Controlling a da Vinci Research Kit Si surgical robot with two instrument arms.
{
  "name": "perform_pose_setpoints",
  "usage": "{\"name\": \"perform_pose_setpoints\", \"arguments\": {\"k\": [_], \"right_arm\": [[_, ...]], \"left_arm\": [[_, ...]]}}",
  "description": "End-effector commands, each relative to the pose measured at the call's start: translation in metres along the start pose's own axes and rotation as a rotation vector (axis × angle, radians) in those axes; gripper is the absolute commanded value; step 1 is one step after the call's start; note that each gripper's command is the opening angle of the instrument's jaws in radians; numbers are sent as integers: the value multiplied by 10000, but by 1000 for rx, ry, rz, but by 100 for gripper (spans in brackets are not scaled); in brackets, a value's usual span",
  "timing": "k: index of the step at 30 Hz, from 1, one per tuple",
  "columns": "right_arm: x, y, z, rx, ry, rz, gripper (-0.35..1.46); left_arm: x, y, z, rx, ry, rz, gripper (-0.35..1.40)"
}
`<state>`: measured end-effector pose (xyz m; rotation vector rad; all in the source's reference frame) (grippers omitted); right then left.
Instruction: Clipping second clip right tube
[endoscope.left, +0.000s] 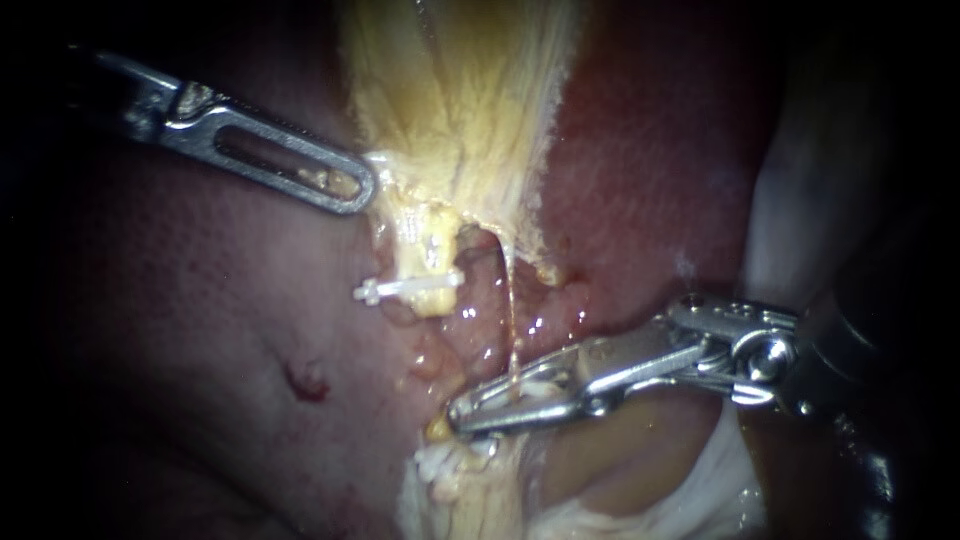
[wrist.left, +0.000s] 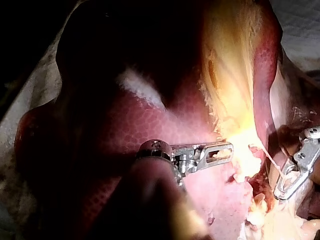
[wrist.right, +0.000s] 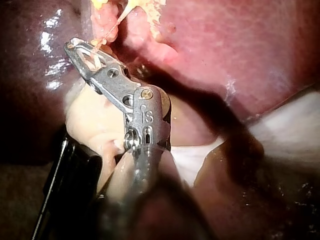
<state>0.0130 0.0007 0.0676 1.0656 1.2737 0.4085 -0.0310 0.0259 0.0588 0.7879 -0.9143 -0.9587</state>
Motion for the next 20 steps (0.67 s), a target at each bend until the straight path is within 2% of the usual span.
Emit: {"name": "perform_pose_setpoints", "arguments": {"k": [1, 7, 20], "right_arm": [[-1, 0, -1, -1, -3, 1, -35], [-2, -1, -4, -26, -60, 39, -35], [-4, 2, -7, -26, -63, 45, -35]], "left_arm": [[0, 0, 0, 0, 0, 0, -35], [0, 1, 0, 0, 0, 0, -35], [0, 1, 0, 0, 0, 0, -35]]}}
